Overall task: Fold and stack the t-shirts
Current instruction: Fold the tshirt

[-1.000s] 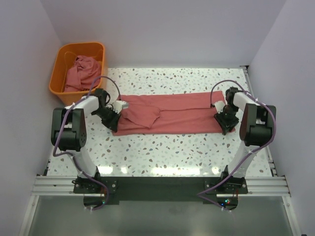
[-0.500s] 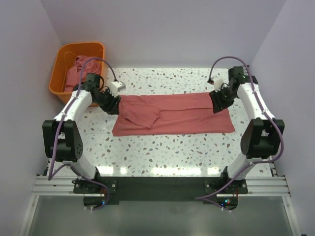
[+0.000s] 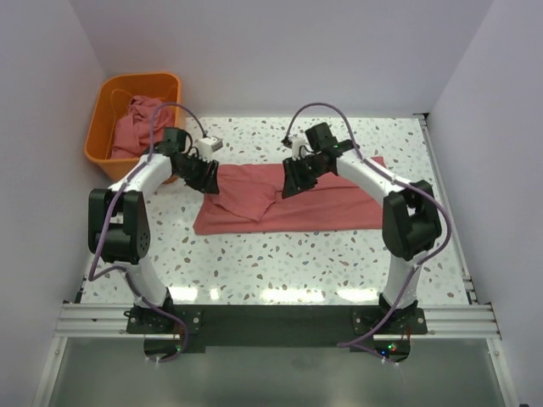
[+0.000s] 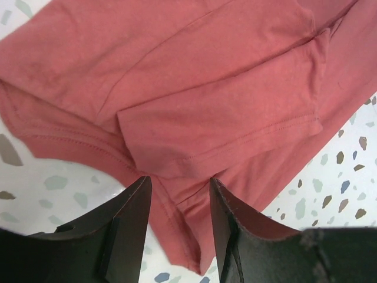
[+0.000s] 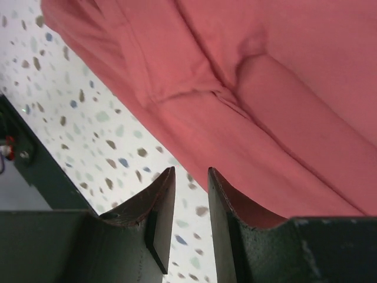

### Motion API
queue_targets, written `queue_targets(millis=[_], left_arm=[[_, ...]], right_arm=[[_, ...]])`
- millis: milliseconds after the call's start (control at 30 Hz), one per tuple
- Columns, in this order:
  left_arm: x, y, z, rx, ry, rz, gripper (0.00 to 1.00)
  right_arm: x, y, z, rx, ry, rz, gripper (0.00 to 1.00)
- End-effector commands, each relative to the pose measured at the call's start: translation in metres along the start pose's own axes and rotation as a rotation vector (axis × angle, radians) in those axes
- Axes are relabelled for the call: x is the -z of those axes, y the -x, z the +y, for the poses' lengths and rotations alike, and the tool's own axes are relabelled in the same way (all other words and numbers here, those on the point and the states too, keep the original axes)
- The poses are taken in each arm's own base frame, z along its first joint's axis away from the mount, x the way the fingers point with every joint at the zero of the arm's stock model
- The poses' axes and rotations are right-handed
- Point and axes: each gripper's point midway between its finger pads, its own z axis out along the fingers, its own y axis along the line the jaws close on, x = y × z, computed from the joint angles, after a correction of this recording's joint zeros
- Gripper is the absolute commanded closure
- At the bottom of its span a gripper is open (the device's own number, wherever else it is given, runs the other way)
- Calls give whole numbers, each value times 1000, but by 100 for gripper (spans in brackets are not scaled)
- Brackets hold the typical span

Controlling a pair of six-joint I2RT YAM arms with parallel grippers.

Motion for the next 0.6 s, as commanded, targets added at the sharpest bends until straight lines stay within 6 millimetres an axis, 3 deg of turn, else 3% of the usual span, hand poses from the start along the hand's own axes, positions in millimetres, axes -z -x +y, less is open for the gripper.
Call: queue_targets(millis=[0, 33, 67, 233, 567], left_arm=[[-12, 12, -3, 36, 7, -28, 51], [-14, 12, -3, 41, 6, -26, 50], [-15, 11, -3, 53, 16, -25, 50], [-17, 8, -3, 90, 21, -24, 48], [-13, 1, -4, 90, 40, -16, 45]], right_arm=[[-27, 21, 42, -161, 118, -78, 66], [-40, 11, 49, -184, 132, -56, 64], [-46, 17, 54, -185, 146, -86, 63], [-84, -5, 63, -344, 150, -13, 62], [-119, -25, 65, -503, 170, 65, 61]])
